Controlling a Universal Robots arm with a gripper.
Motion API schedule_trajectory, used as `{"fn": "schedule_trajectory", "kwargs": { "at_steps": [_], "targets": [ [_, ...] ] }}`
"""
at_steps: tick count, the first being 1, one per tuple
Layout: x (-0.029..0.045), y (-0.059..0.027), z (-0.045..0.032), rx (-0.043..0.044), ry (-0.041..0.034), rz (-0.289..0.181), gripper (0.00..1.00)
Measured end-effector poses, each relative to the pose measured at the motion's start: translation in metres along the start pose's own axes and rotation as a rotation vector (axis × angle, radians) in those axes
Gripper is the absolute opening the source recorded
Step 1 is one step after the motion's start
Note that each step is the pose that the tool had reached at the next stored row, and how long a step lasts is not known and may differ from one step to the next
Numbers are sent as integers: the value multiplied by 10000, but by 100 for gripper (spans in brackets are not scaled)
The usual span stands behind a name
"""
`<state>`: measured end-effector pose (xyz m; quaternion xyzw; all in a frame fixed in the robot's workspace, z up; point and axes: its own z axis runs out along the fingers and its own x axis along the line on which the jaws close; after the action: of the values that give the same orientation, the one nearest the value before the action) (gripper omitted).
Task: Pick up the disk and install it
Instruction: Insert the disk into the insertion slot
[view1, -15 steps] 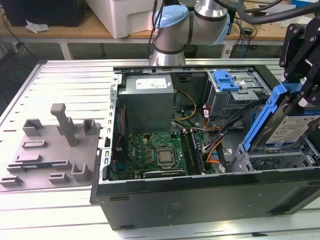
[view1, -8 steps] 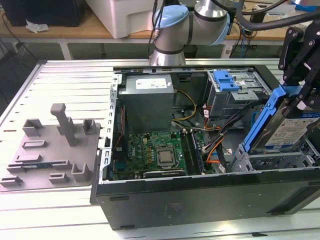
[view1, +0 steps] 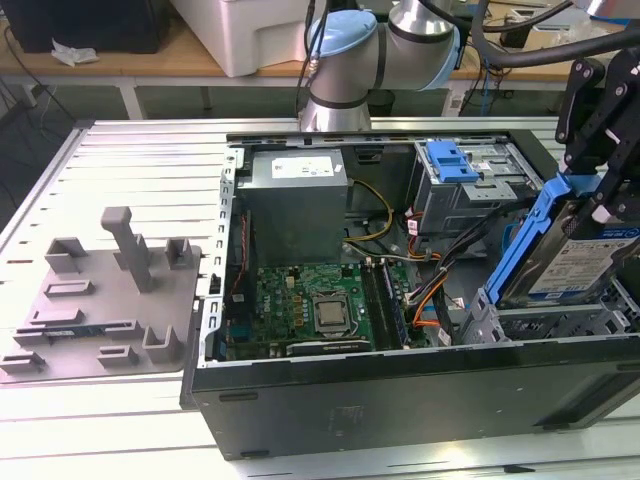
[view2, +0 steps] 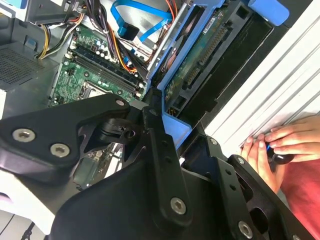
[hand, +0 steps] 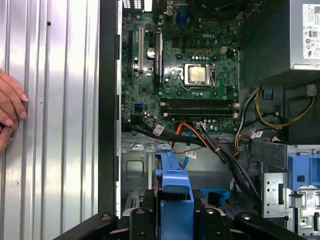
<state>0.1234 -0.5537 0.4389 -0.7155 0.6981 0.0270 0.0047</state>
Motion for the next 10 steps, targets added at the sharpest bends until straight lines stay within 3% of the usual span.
{"fn": "schedule_trajectory", "kwargs": {
  "at_steps": [10],
  "targets": [
    [13, -2, 77, 1, -19, -1, 37]
  ]
}}
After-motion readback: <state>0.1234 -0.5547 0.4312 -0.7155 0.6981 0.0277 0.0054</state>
